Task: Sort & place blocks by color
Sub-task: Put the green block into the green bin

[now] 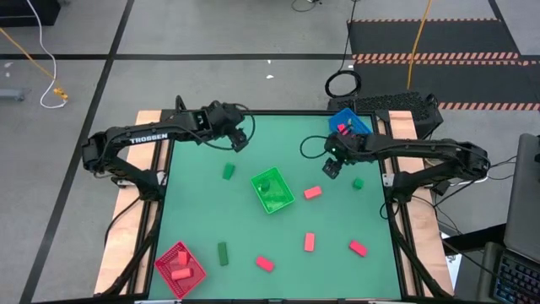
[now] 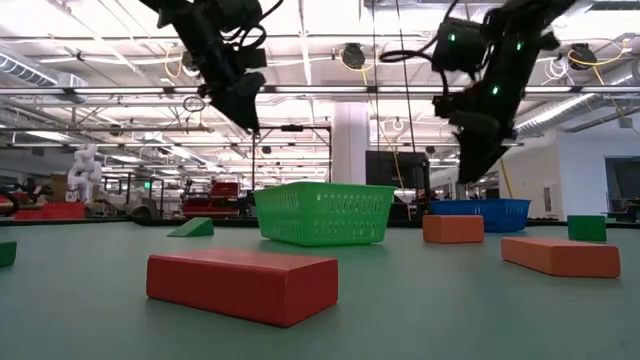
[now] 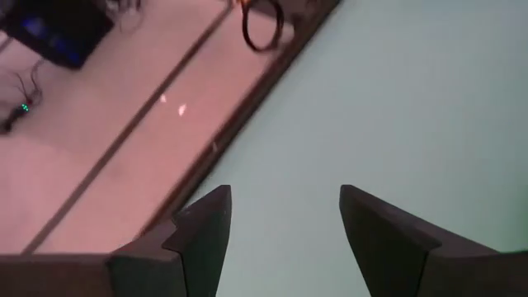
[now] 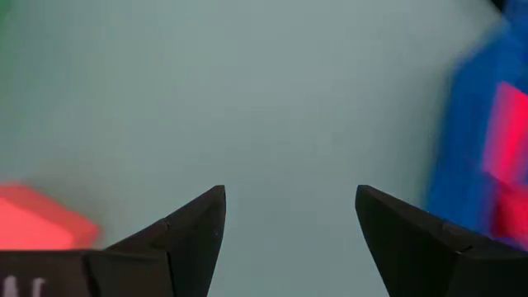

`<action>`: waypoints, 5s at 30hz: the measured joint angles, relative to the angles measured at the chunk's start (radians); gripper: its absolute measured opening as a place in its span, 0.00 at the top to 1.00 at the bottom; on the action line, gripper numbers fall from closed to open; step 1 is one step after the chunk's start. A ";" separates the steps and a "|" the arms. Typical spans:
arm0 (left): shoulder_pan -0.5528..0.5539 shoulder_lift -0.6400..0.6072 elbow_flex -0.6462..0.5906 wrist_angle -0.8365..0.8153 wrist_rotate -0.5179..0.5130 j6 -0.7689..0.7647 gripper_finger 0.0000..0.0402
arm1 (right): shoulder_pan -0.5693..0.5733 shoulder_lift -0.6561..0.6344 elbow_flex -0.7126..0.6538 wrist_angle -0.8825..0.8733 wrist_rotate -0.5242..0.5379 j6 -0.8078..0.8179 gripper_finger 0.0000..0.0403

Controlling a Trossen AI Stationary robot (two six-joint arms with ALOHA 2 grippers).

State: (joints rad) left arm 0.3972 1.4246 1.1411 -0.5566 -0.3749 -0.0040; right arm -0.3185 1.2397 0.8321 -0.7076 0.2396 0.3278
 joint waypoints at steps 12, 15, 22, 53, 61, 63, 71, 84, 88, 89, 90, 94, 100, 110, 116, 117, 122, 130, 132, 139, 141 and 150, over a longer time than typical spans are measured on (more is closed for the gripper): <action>0.063 0.000 0.030 0.185 0.062 0.152 0.43 | 0.058 -0.042 0.125 -0.570 -0.142 0.457 0.35; 0.072 0.000 0.030 0.230 0.062 0.160 0.43 | 0.099 -0.042 0.088 -0.573 -0.152 0.526 0.35; 0.072 0.000 0.030 0.270 0.063 0.175 0.43 | 0.168 -0.042 -0.013 -0.508 -0.213 0.664 0.35; 0.026 0.000 0.030 0.271 0.063 0.176 0.43 | 0.145 -0.041 -0.207 -0.245 -0.106 0.587 0.35; 0.026 0.000 0.030 0.270 0.063 0.175 0.43 | 0.145 -0.041 -0.230 -0.245 -0.152 0.592 0.35; 0.026 0.000 0.030 0.270 0.063 0.175 0.43 | 0.145 -0.041 -0.250 -0.243 -0.177 0.595 0.35; 0.026 0.000 0.030 0.270 0.063 0.175 0.43 | 0.145 -0.042 -0.285 -0.215 -0.187 0.573 0.36; 0.026 0.000 0.031 0.270 0.063 0.175 0.43 | 0.145 -0.042 -0.287 -0.181 -0.189 0.506 0.51; 0.026 0.000 0.031 0.268 0.063 0.175 0.43 | 0.145 -0.041 -0.287 -0.176 -0.190 0.481 0.60; 0.026 0.000 0.031 0.267 0.063 0.175 0.43 | 0.145 -0.041 -0.287 -0.175 -0.190 0.472 0.64; 0.026 0.000 0.031 0.265 0.063 0.175 0.43 | 0.145 -0.042 -0.287 -0.175 -0.189 0.468 0.67; 0.026 0.000 0.031 0.237 0.063 0.180 0.43 | 0.145 -0.042 -0.287 -0.175 -0.187 0.447 0.70; 0.029 -0.018 0.031 0.151 0.059 0.185 0.43 | 0.150 -0.042 -0.287 -0.175 -0.168 0.415 0.70; 0.026 -0.038 0.032 0.112 0.060 0.167 0.43 | 0.155 -0.101 -0.184 -0.060 -0.148 0.346 0.70; 0.026 -0.039 0.031 0.059 0.059 0.156 0.43 | 0.187 -0.135 -0.162 0.400 -0.224 0.201 0.70; 0.026 -0.039 0.031 0.059 0.059 0.156 0.43 | 0.190 -0.134 -0.162 0.480 -0.241 0.181 0.70; 0.026 -0.039 0.031 0.063 0.059 0.152 0.43 | 0.211 -0.063 -0.160 0.733 -0.266 0.109 0.70; 0.027 -0.038 0.031 0.090 0.059 0.145 0.43 | 0.249 0.166 -0.160 0.949 -0.306 0.099 0.69; 0.027 -0.038 0.031 0.090 0.059 0.145 0.43 | 0.259 0.213 -0.160 1.034 -0.326 0.098 0.69; 0.027 -0.038 0.031 0.097 0.059 0.145 0.43 | 0.291 0.325 -0.127 1.160 -0.349 0.081 0.69; 0.027 -0.038 0.031 0.103 0.059 0.145 0.43 | 0.298 0.348 -0.112 1.161 -0.348 0.058 0.68; 0.027 -0.038 0.031 0.106 0.059 0.141 0.43 | 0.294 0.363 -0.102 1.172 -0.316 -0.022 0.47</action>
State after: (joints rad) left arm 0.4240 1.3865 1.1717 -0.4504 -0.3157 0.1368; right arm -0.0247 1.6023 0.7303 0.4643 -0.0765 0.3060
